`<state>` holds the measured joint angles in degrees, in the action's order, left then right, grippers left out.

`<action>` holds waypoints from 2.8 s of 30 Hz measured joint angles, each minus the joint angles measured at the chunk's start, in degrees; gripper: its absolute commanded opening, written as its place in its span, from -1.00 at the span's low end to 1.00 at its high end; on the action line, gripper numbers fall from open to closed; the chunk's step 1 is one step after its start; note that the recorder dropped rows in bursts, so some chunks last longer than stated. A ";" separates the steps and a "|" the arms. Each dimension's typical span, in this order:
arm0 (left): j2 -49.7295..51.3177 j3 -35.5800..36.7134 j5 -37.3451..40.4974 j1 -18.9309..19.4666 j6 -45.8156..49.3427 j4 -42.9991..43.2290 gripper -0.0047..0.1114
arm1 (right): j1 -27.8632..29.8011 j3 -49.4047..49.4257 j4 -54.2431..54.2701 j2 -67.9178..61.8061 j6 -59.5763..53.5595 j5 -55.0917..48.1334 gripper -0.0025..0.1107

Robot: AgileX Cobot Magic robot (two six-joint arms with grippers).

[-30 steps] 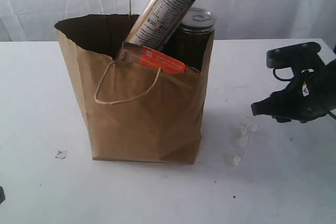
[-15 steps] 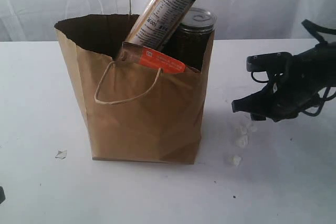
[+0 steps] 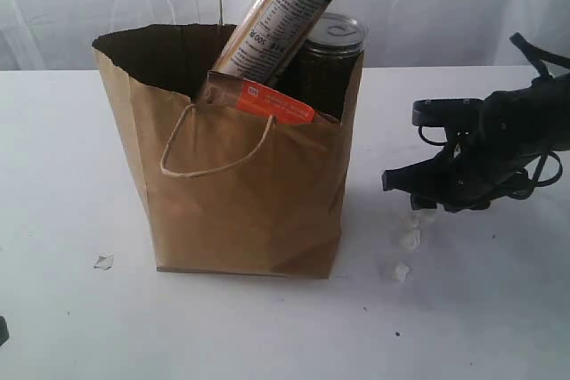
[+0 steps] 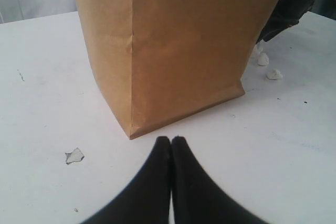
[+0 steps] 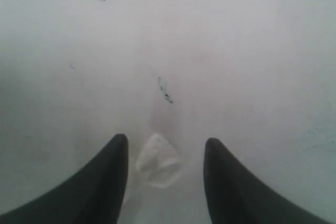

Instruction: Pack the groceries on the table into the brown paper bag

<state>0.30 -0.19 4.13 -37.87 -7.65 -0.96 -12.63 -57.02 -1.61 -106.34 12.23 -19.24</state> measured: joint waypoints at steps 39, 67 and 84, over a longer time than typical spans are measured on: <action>0.00 0.00 0.00 0.00 0.00 0.00 -0.92 | 0.10 8.38 3.92 25.98 -3.11 4.71 -0.96; 0.00 0.00 0.00 0.00 0.00 0.00 -0.92 | -24.45 5.93 18.39 48.92 -20.55 8.28 -0.96; 0.00 0.00 0.00 0.00 0.00 0.00 -0.92 | -25.37 5.83 18.62 40.54 -20.81 12.46 -0.01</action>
<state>0.30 -0.19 4.13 -37.87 -7.65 -0.96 -38.00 -51.18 17.01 -65.79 -8.58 -6.79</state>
